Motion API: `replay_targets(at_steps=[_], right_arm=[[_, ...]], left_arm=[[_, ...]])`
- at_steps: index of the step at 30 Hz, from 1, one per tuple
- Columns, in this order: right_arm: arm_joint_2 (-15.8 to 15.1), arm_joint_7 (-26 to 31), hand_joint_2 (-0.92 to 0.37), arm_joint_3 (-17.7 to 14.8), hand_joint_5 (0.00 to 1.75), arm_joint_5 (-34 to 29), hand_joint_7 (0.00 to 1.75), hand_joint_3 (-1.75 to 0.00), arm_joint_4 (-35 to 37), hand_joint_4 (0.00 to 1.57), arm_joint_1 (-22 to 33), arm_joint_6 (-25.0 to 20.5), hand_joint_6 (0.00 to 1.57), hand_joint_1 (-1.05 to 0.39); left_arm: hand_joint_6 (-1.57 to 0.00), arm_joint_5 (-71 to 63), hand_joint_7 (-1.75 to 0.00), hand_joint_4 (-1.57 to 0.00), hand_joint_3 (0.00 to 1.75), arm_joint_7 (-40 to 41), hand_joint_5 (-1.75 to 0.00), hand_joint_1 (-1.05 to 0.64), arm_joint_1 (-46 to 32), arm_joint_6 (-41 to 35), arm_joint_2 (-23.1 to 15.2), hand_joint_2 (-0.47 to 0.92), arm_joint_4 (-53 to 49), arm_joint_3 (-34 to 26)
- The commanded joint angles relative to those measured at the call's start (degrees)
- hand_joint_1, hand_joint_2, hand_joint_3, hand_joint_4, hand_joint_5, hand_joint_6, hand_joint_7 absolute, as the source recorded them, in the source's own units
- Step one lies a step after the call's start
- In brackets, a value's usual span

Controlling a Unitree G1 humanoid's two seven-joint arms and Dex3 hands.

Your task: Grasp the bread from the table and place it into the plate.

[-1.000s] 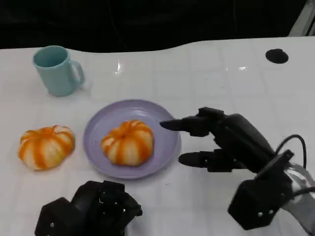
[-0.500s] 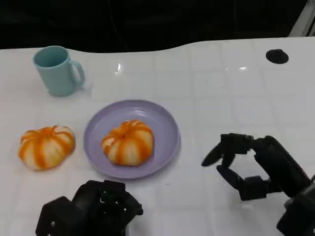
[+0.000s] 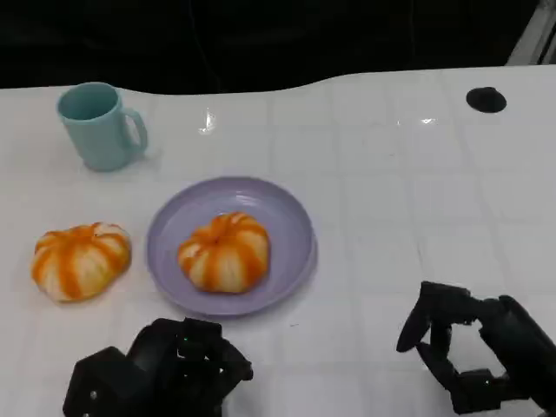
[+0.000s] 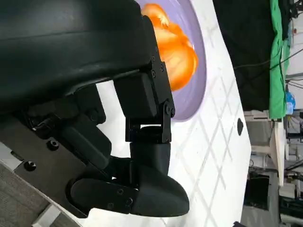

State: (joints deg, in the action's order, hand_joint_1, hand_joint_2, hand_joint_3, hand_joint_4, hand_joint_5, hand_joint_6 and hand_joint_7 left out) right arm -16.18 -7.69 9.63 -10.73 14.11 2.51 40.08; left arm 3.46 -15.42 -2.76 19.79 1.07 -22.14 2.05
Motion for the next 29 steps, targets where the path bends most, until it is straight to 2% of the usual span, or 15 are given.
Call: replay_targets(at_steps=[1, 5, 21, 29], right_arm=[[-0.5, 0.4, -0.48, -0.9, 1.75, -0.8, 1.52, -1.2, -0.2, 0.71, 1.7, 0.6, 0.59, -0.19], [0.0, 1.0, -0.51, -0.9, 1.75, -1.7, 1.53, -1.17, 0.0, 0.7, 2.6, 0.3, 0.58, -0.22], [3.1, 7.2, -0.53, -1.0, 1.75, -4.7, 1.53, -1.12, 7.1, 0.71, 0.5, 6.2, 0.57, -0.25], [3.9, 7.9, -0.54, -0.7, 1.75, -4.7, 1.5, -1.09, 8.2, 0.7, 0.0, 6.5, 0.57, -0.25]], left_arm=[[-1.47, 0.4, -0.62, -1.57, 0.59, 0.1, -1.16, -1.05, -0.4, -0.5, -0.9, 0.58, 0.7, -0.4], [-1.47, 0.5, -0.62, -1.57, 0.59, 0.1, -1.16, -1.05, -0.5, -0.7, -1.1, 0.58, 1.0, -0.5], [-1.45, 0.8, -0.66, -1.57, 0.57, -0.4, -1.15, -1.05, 0.2, 1.2, -2.3, 0.61, -1.2, -1.2], [-1.45, 1.7, -0.66, -1.57, 0.57, -1.0, -1.14, -1.05, 0.2, 0.7, -2.8, 0.59, -1.4, -1.6]])
